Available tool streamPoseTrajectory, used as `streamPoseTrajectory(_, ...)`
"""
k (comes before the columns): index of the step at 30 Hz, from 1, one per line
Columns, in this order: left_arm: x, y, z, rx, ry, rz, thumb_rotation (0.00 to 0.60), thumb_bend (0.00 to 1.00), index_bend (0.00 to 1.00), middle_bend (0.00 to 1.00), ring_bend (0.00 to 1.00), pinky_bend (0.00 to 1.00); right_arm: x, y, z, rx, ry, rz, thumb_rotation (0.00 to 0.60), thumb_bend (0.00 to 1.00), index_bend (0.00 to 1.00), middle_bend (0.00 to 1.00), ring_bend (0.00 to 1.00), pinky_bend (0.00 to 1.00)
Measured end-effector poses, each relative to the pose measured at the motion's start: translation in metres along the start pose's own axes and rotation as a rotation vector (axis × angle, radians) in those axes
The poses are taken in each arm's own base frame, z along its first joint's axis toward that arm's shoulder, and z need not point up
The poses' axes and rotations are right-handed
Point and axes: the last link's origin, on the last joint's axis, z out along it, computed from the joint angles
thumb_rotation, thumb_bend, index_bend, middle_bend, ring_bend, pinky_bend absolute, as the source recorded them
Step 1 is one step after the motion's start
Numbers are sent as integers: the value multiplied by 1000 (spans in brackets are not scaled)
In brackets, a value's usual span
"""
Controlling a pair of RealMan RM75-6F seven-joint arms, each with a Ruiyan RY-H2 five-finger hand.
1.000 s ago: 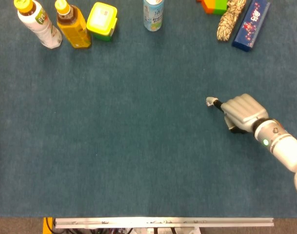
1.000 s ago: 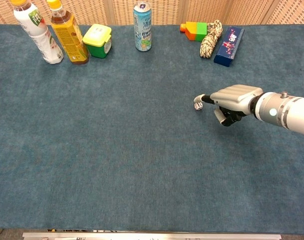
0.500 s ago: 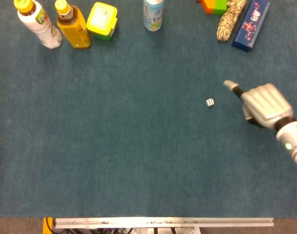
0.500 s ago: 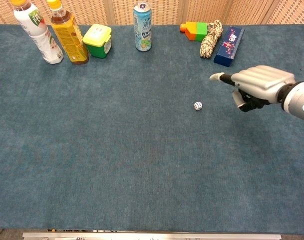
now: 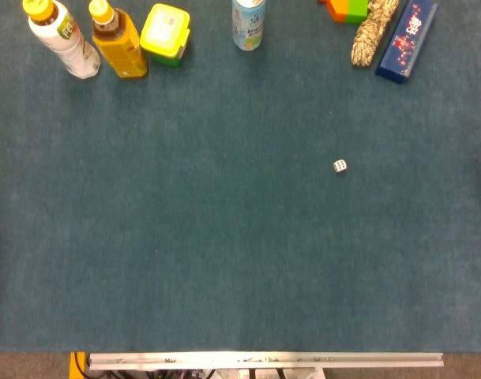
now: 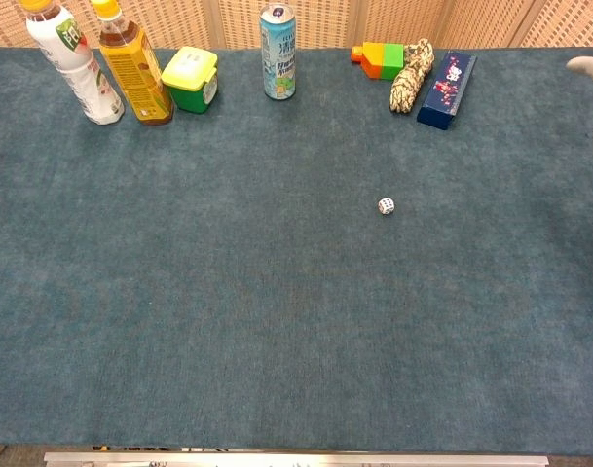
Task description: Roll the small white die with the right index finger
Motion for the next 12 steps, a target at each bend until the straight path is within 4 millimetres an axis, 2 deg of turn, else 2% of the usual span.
streamPoseTrajectory(2,0,1,0,-2,0,1,600,202,189,218,235,84,-2,10,-10,-33,22,-12,600,508,0,335,331,534)
streamPoseTrajectory(12,-2,5,-1,-13,-1,0,600,203,189,218,235,84,-1,31,-53,-137,42,-17,600,508,0,333,328,529)
